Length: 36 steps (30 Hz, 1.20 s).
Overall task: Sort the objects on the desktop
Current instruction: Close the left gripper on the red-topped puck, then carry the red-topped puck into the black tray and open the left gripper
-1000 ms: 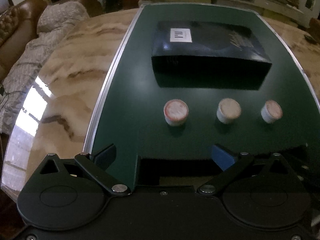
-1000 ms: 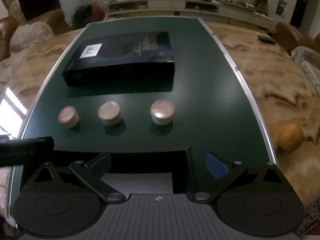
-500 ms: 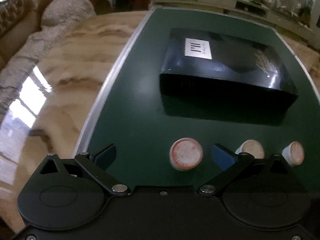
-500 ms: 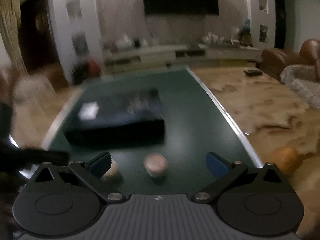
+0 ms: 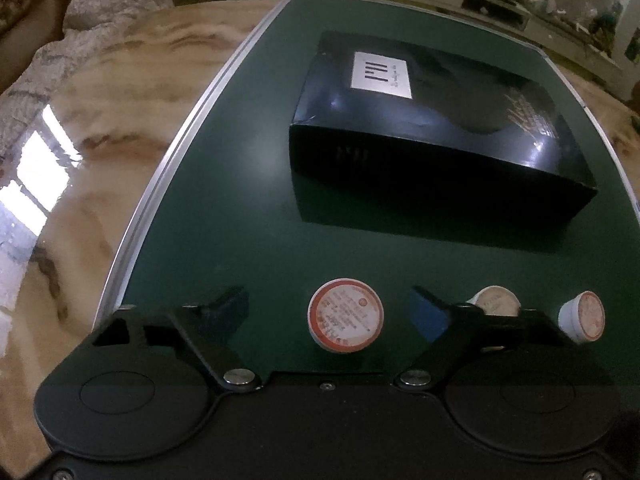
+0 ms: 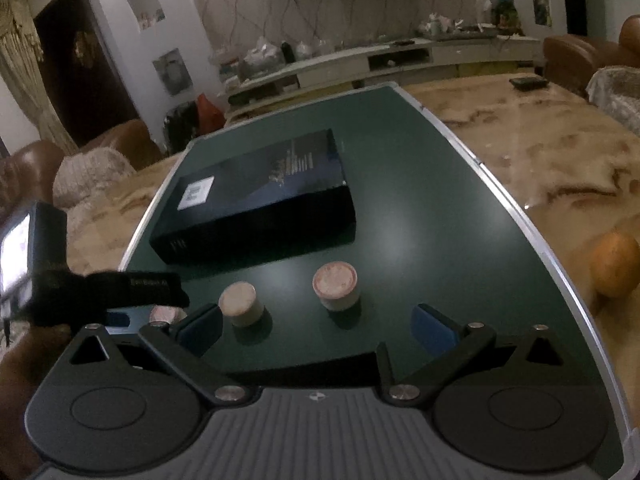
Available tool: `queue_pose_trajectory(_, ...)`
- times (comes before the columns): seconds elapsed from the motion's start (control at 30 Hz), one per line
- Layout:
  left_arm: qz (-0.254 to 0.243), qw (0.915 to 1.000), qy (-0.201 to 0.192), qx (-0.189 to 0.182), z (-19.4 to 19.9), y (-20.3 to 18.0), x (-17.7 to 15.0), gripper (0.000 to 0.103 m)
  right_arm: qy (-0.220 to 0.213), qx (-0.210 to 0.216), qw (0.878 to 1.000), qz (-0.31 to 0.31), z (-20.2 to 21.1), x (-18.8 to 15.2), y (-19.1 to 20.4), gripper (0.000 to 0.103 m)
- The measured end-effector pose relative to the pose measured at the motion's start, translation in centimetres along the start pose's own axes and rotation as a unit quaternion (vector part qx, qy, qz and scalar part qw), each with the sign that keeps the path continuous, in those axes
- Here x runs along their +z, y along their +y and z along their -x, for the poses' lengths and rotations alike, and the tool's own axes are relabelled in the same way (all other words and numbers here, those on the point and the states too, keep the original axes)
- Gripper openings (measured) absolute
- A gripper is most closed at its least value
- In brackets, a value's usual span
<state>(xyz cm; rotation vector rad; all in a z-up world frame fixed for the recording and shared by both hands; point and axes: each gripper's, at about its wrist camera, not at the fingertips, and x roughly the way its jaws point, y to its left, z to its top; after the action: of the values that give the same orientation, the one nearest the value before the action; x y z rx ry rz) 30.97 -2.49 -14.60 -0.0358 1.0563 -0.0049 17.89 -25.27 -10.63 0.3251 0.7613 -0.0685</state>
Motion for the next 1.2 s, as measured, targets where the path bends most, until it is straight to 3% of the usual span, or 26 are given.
queue_pose_trajectory(0.23, -0.006, 1.0, 0.004, 0.002, -0.1, 0.0, -0.4, 0.07, 0.004, -0.003, 1.0, -0.004, 0.3, -0.6, 0.0, 0.103)
queue_pose_trajectory(0.57, -0.02, 0.9997, 0.015, -0.007, -0.1, -0.4, -0.6, 0.041, 0.007, -0.012, 1.0, -0.004, 0.7, -1.0, 0.0, 0.103)
queue_pose_trajectory(1.2, -0.046, 0.9989, -0.006, 0.012, 2.4, -1.2, -0.9, 0.041, 0.018, -0.011, 1.0, -0.008, 0.6, -1.2, -0.1, 0.103)
